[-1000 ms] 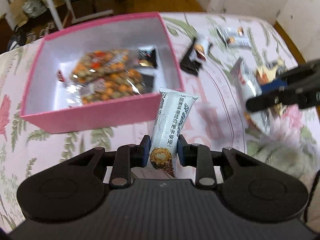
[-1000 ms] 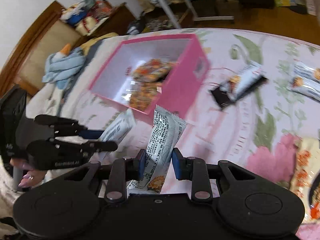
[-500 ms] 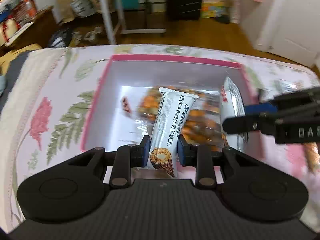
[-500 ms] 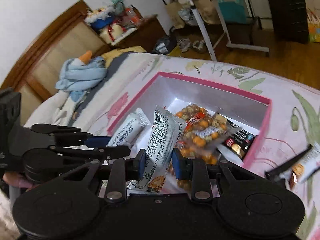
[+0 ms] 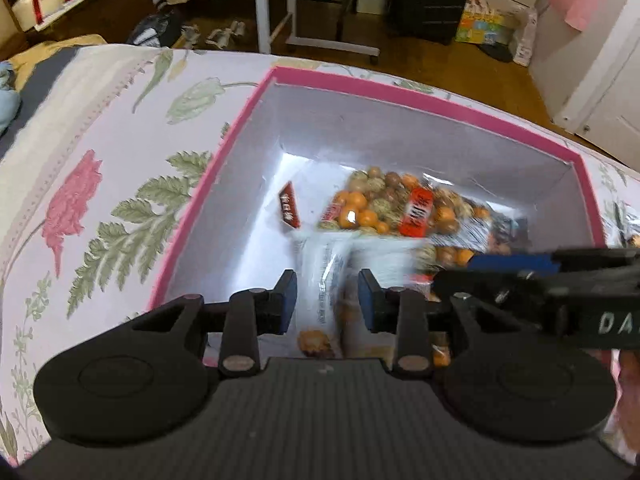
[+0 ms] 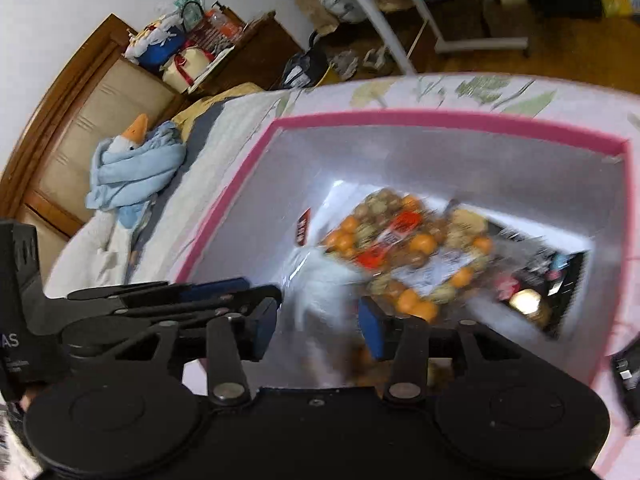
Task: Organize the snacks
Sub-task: 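Carry the white snack bars into the pink box and open both grippers, then grasp a white snack bar with the left gripper while the right gripper grasps another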
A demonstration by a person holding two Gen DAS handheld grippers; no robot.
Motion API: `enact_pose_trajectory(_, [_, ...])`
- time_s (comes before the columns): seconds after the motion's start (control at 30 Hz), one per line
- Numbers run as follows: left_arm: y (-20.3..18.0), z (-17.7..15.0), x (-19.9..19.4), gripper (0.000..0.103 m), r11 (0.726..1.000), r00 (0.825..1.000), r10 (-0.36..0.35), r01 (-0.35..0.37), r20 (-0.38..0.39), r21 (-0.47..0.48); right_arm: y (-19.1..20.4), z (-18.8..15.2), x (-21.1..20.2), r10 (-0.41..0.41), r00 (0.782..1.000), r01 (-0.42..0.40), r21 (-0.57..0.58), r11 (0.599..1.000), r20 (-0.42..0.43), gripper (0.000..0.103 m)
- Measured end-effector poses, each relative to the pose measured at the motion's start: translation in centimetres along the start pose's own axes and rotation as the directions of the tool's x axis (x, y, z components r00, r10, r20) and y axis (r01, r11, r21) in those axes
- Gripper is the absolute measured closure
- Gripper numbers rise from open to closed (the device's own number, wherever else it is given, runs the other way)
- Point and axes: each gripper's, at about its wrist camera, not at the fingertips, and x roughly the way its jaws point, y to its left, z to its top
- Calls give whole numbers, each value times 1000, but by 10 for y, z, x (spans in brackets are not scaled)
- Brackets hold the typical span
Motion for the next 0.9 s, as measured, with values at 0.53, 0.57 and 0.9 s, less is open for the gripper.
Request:
enact_pose_trajectory(0.53, [-54,-23,-86,66,984,998,-53,44,45,173,-33,-53,-169,-125,981,141,-101,985,149,52])
enact_pose_trajectory(0.57, [-62,-25,-91,66,980,997,-69,59,43,189,-40,-57,-179,-138,978,154,-93,984,157,52])
enact_pose_trajectory(0.9, [-139,-37,-114,66,926,980,-196,173,36,335,-109,-85,-263,-271,932,272,31,962,239,52])
